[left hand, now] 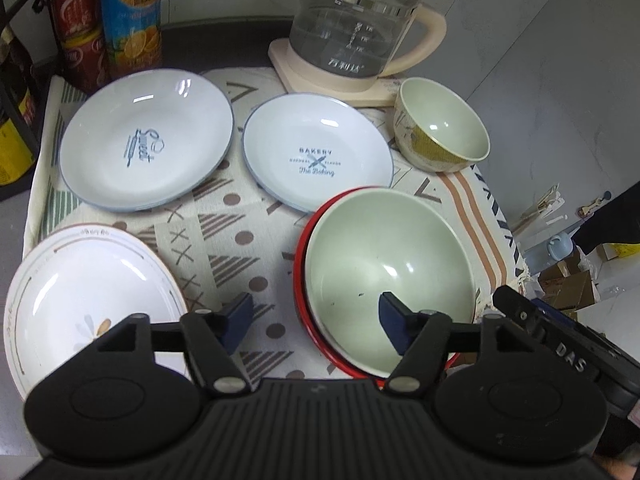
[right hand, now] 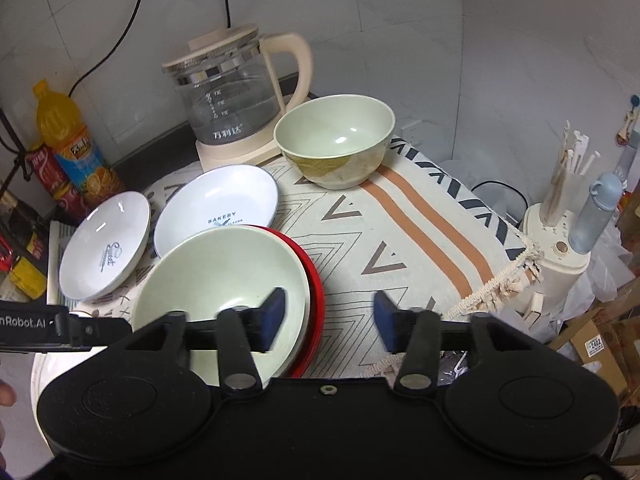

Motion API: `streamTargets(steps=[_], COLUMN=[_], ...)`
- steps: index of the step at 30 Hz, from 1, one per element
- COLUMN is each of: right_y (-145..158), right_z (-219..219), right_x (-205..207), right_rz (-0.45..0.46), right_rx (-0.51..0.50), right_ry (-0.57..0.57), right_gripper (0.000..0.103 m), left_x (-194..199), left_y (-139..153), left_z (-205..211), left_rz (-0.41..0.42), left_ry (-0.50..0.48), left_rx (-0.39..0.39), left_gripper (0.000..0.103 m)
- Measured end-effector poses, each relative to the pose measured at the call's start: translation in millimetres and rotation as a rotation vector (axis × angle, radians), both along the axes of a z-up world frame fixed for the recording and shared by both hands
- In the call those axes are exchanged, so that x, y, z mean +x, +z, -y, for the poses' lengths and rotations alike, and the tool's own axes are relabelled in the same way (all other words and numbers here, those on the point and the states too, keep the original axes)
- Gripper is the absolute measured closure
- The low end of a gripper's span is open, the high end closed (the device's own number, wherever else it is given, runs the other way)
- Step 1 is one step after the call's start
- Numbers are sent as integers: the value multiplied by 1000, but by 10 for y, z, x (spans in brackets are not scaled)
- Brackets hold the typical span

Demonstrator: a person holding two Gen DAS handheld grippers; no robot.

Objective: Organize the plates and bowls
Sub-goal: 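Open both grippers and release the green bowl inside the red bowl, then move both grippers to the smaller green bowl by the kettle and grasp its rim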

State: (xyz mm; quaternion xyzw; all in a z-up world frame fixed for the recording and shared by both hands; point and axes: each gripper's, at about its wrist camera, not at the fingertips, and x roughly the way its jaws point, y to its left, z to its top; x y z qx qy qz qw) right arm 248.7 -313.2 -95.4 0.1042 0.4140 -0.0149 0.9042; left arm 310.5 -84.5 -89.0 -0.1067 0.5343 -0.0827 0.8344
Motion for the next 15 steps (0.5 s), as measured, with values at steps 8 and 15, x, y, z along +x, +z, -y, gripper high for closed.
streamTargets(steps=[8, 15], right_y=[57, 39], right_z=[126, 313], right_x=[1, 199], right_rz=[34, 48], right_rx=[38, 58], right_ry=[-23, -44], right_gripper=[27, 27], left_x=[111, 337], left_y=[24, 28], left_z=[153, 335], left_rz=[27, 49], left_ry=[-27, -32], left_rx=[3, 4], left_gripper=[28, 28])
